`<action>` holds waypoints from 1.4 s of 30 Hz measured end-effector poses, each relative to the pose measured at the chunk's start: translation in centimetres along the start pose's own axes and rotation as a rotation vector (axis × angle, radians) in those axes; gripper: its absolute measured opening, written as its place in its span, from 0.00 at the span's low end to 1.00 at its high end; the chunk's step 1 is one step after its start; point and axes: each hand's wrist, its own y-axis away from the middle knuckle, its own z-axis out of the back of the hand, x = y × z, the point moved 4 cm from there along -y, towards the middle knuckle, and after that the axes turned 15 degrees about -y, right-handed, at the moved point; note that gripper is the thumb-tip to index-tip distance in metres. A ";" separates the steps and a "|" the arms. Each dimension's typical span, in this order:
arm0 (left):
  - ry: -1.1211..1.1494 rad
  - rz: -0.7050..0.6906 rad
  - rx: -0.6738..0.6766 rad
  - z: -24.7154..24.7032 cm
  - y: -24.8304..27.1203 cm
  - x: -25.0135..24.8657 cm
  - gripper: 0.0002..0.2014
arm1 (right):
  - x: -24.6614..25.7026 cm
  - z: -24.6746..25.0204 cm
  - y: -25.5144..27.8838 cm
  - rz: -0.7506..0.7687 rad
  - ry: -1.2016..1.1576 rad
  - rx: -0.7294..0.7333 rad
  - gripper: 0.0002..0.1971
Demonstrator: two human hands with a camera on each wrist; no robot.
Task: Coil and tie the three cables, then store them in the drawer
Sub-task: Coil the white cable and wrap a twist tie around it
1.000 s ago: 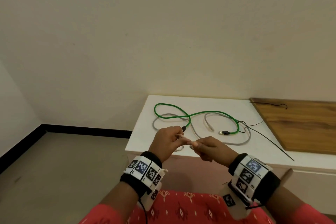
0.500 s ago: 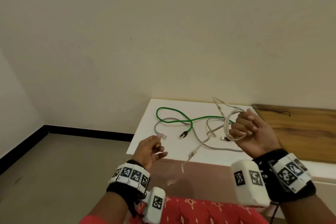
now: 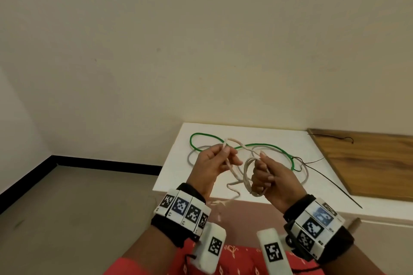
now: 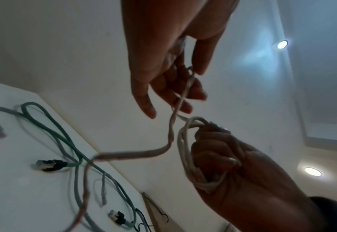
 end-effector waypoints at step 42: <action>-1.546 -0.924 -0.399 0.7 1.5 0.4 0.29 | -1.2 0.2 -0.1 0.076 1.290 0.238 0.19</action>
